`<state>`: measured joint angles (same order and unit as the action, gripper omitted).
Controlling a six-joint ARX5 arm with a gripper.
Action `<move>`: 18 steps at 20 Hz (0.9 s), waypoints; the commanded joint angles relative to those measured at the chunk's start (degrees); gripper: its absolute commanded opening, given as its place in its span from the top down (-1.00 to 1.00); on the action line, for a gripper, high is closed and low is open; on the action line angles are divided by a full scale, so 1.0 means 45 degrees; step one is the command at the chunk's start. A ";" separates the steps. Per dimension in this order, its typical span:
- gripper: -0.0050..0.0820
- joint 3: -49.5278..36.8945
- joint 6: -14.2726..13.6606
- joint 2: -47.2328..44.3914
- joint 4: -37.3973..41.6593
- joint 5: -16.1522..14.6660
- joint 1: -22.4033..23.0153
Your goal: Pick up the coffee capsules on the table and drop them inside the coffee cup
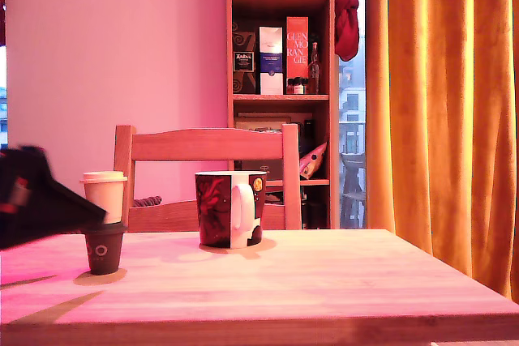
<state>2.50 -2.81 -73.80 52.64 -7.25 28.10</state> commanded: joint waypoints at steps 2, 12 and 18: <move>-0.55 0.0641 -0.0053 -0.1069 0.0704 -0.0214 0.0034; -0.54 0.1700 -0.0049 -0.2613 0.1370 -0.0413 0.0034; -0.54 0.2035 -0.0049 -0.2696 0.1059 -0.0442 0.0034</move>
<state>11.57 -2.81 -85.65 57.45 -9.06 28.10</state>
